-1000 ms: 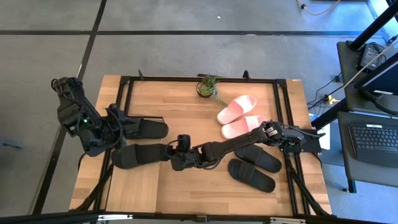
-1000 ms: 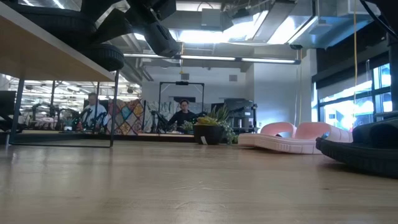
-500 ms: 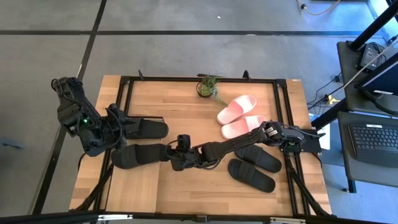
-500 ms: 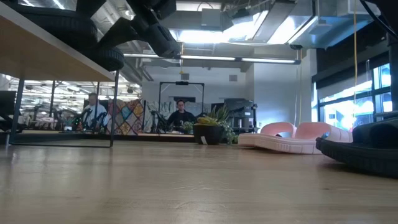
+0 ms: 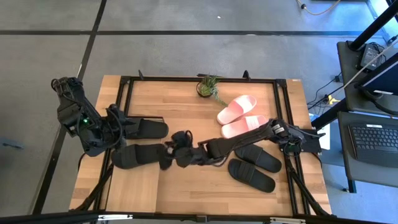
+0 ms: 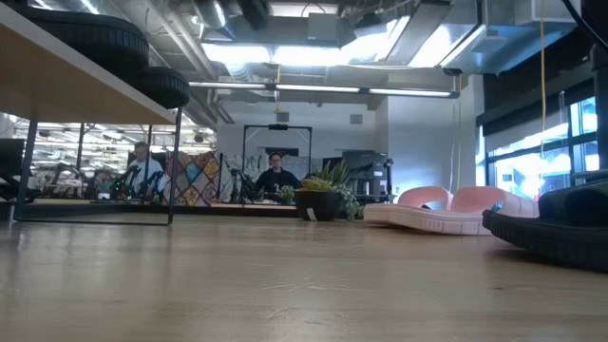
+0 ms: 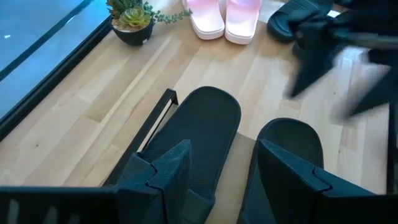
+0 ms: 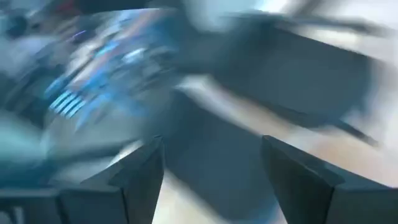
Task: Pick and place slides into the shelf
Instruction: Put the black slipper on the shelf
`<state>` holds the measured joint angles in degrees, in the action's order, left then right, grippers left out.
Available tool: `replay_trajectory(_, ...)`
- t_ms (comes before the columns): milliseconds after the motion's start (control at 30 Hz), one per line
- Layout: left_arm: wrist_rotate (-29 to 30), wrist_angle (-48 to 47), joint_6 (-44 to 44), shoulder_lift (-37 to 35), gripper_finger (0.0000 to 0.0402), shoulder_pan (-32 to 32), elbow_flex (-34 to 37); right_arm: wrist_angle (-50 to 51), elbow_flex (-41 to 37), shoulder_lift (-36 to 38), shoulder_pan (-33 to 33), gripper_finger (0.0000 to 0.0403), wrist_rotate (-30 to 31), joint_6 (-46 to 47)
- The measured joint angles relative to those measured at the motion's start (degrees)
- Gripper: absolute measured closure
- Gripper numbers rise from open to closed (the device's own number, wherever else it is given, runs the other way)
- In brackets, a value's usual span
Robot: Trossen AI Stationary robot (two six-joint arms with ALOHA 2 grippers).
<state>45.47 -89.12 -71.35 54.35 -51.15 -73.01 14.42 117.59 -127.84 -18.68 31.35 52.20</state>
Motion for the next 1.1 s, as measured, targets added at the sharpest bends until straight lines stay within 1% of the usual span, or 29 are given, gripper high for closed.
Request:
replay_trajectory(67,0.0,0.0,0.0,0.0,0.0227,0.0,0.0,-4.3,0.1,0.5,0.5,0.0139,-6.2,-9.4)
replay_trajectory(100,0.0,0.0,0.0,0.0,0.0227,0.0,0.0,-5.0,0.1,0.5,1.0,0.0139,-9.0,-11.2)
replay_trajectory(233,0.0,0.0,0.1,0.0,0.0227,0.0,0.0,-5.2,0.1,-0.1,4.2,0.0139,-20.4,-12.3)
replay_trajectory(333,0.0,0.0,0.1,0.0,0.0227,0.0,0.0,-6.8,0.0,-0.4,5.4,0.0139,-25.0,-15.7)
replay_trajectory(433,0.0,0.0,0.1,0.0,0.0227,0.0,0.0,-8.3,0.0,-0.4,5.3,0.0139,-25.6,-20.3)
replay_trajectory(533,0.0,-0.1,0.1,0.0,0.0227,0.0,0.0,-12.0,0.0,-0.4,4.8,0.0139,-25.6,-25.5)
replay_trajectory(633,0.0,-0.6,0.2,0.0,0.0227,0.0,0.0,-13.1,0.0,-0.3,4.4,0.0139,-25.4,-27.3)
replay_trajectory(733,0.0,-0.5,2.9,0.0,0.0227,0.0,0.0,-13.4,0.0,-0.4,3.9,0.0139,-25.4,-29.3)
replay_trajectory(900,0.0,-0.5,4.5,0.0,0.0227,0.0,0.0,-16.9,0.0,-0.4,3.6,0.0139,-25.4,-31.7)
replay_trajectory(1000,0.0,-0.5,4.5,0.0,0.0227,0.0,0.0,-15.7,0.0,-0.4,3.4,0.0139,-25.4,-32.2)
replay_trajectory(1100,0.0,-0.4,4.5,0.0,0.0227,0.0,0.0,-11.3,0.0,-0.4,2.6,0.0139,-25.6,-33.1)
